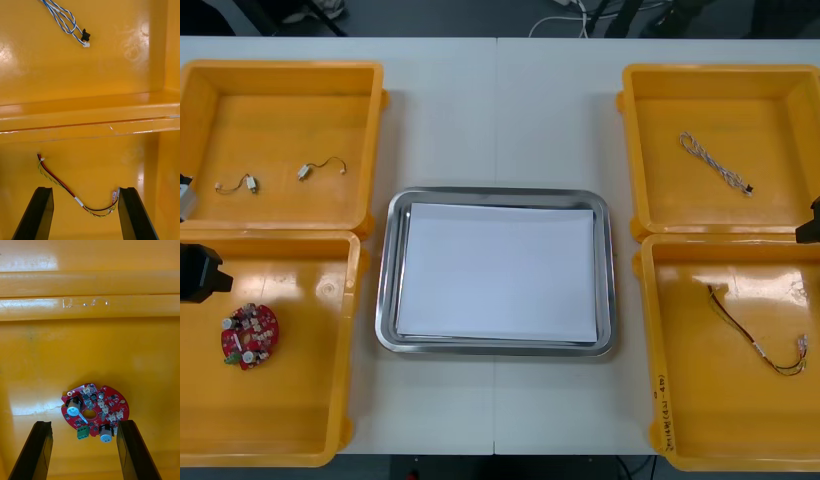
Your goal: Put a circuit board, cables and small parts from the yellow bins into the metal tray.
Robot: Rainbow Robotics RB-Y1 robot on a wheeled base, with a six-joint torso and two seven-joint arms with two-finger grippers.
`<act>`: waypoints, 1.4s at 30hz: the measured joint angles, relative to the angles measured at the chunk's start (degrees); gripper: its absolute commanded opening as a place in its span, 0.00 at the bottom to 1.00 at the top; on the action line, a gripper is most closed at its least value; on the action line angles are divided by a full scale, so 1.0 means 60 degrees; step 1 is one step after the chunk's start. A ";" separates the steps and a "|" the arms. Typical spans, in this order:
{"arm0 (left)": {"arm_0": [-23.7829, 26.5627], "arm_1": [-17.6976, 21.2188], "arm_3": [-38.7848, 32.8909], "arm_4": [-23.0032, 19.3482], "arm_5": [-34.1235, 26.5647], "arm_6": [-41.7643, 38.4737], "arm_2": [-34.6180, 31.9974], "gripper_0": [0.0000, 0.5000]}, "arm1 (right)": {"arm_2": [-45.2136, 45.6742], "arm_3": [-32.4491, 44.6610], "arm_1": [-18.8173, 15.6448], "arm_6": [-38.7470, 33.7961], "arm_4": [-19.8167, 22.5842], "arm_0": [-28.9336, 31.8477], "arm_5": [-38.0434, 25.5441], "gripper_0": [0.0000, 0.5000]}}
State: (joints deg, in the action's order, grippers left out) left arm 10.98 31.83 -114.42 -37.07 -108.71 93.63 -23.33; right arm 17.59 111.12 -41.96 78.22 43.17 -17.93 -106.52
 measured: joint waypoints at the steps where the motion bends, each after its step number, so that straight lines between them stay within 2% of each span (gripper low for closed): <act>1: 0.0000 0.0000 0.0000 0.0000 0.0000 0.0000 0.0000 1.00 | 0.0000 0.0000 0.0000 0.0000 0.0000 0.0000 0.0000 1.00; 42: 0.0000 0.0000 0.0000 0.0000 0.0000 0.0000 0.0000 1.00 | 0.0000 0.0000 0.0000 0.0000 0.0000 0.0000 0.0000 1.00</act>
State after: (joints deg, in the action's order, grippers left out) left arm 10.98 31.83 -114.42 -37.07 -108.70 93.63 -23.33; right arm 17.59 111.12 -41.96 78.22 43.17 -17.93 -106.52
